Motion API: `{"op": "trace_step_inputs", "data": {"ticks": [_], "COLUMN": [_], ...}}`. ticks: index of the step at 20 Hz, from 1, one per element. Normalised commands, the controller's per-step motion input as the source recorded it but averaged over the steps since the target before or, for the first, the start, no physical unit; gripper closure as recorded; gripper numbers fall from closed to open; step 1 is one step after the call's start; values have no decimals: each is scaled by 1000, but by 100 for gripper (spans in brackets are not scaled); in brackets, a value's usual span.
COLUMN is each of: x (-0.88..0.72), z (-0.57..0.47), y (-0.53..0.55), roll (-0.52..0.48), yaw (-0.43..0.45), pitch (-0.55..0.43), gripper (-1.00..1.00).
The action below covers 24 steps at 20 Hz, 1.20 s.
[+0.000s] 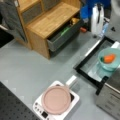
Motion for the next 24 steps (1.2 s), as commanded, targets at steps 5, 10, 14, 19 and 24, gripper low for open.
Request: {"op": "trace_step_inputs", "data": {"ticks": [5, 10, 14, 19, 24], "x": [223, 202, 204, 204, 204], "z": [146, 138, 143, 144, 144], "y": [-93, -28, -47, -51, -50], "roll": [-181, -150, -133, -131, -131], "yaw": [275, 154, 136, 133, 133], "pitch": [258, 251, 249, 248, 248], "gripper": [-100, -100, -100, -100, -100]}}
